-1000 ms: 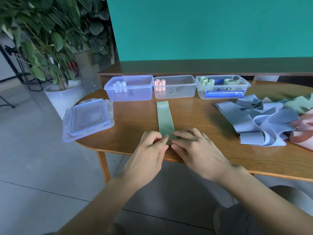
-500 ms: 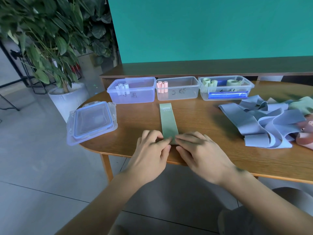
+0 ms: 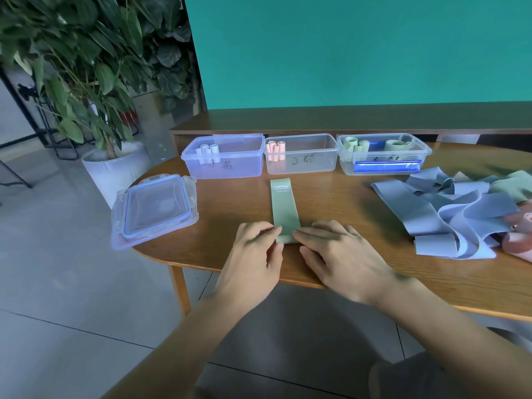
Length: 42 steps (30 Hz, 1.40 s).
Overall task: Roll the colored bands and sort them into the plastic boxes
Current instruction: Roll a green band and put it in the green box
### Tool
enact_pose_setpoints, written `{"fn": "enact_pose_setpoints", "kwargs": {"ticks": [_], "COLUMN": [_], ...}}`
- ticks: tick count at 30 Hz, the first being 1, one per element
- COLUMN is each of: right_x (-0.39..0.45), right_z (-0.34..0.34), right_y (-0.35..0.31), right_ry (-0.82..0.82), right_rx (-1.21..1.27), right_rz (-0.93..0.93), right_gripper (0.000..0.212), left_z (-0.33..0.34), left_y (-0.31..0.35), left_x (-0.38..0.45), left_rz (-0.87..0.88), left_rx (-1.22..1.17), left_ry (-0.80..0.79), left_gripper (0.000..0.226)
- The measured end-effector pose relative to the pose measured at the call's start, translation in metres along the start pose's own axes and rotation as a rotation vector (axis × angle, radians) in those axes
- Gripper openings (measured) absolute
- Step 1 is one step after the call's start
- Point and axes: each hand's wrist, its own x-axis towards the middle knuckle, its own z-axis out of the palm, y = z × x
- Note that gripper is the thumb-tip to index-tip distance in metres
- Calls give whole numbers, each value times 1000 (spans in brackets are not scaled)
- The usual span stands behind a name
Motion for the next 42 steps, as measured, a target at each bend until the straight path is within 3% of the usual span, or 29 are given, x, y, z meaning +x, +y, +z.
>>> {"fn": "enact_pose_setpoints", "kwargs": {"ticks": [6, 10, 13, 17, 23, 27, 32, 36, 38, 42], "right_x": [7, 10, 11, 16, 34, 43, 42, 49, 55, 65], "right_z": [0, -1, 0, 0, 1, 3, 3, 5, 3, 2], "right_y": [0, -2, -3, 3, 8, 14, 13, 18, 21, 26], "right_ry": [-40, -11, 18, -62, -105, -100, 36, -61, -106, -134], "right_rx": [46, 83, 75, 141, 152, 157, 156, 120, 112, 119], "right_rz": [31, 27, -41, 6, 51, 43, 18, 45, 61, 82], "right_gripper": [53, 65, 54, 48, 50, 50, 60, 50, 52, 52], "left_z": [-1, -1, -1, 4, 6, 4, 8, 13, 17, 22], "left_y": [-1, -4, -6, -7, -8, -9, -16, -20, -21, -28], "left_x": [2, 10, 15, 19, 23, 32, 48, 59, 63, 67], "left_rz": [98, 109, 103, 54, 12, 30, -16, -81, -94, 17], "left_rx": [0, 67, 95, 112, -37, 58, 149, 183, 152, 2], "left_ry": [-13, -87, -127, -159, -22, -123, -228, -281, -255, -27], "left_gripper": [23, 30, 36, 43, 29, 35, 38, 42, 43, 26]}}
